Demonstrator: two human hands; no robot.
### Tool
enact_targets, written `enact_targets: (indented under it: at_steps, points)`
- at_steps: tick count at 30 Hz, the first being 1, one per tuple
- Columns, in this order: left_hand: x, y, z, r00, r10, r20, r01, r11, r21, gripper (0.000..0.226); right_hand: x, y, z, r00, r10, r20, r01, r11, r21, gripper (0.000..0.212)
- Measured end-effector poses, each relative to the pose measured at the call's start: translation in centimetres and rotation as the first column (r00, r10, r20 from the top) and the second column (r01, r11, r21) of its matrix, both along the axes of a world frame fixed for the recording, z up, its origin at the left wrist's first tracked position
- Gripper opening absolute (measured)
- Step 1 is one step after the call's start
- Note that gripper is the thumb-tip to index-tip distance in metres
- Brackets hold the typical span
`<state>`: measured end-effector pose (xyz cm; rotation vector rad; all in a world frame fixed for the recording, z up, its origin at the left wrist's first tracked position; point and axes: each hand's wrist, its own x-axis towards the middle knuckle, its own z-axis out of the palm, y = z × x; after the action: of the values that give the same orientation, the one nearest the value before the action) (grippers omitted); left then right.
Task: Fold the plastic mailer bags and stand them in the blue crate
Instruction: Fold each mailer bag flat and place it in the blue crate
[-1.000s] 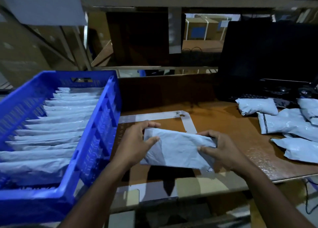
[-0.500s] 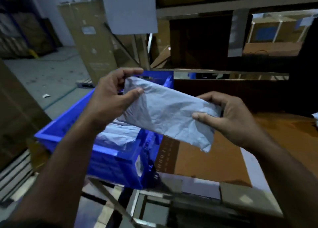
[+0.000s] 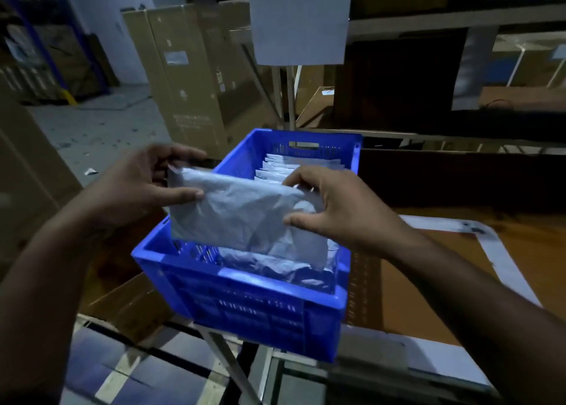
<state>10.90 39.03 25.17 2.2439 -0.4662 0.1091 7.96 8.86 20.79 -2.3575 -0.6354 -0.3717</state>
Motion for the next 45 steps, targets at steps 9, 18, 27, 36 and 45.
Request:
enact_targets:
  at_steps: [9,18,27,36,45]
  points:
    - [6.8,-1.7,-8.5,0.909,-0.369,-0.194,0.407,0.681,0.609,0.031,1.8,3.1,-3.8,0.928,-0.154,-0.339,-0.115,0.747,-0.655,0.060]
    - [8.2,-4.6,-11.7,0.825,-0.542,-0.161,0.373,0.307,0.876,0.030,2.9,6.6,-7.2,0.944,-0.263,-0.198,-0.059,0.457,-0.887,0.013]
    - [9.0,-4.8,-13.1,0.853,-0.511,-0.106,0.320,0.352,0.880,0.022,2.2,6.6,-6.3,0.976,-0.058,-0.212,-0.121,0.661,-0.741,0.016]
    - [7.5,-4.8,-12.2,0.764,-0.645,0.009,0.341,0.416,0.843,0.034,3.8,6.4,-9.3,0.779,-0.039,-0.625,-0.523,0.509,-0.683,0.034]
    - [8.5,-5.1,-13.8,0.663,-0.637,-0.393,0.581,0.107,0.807,0.043,4.5,5.0,-12.2,0.920,-0.068,-0.387,-0.333,0.386,-0.860,0.039]
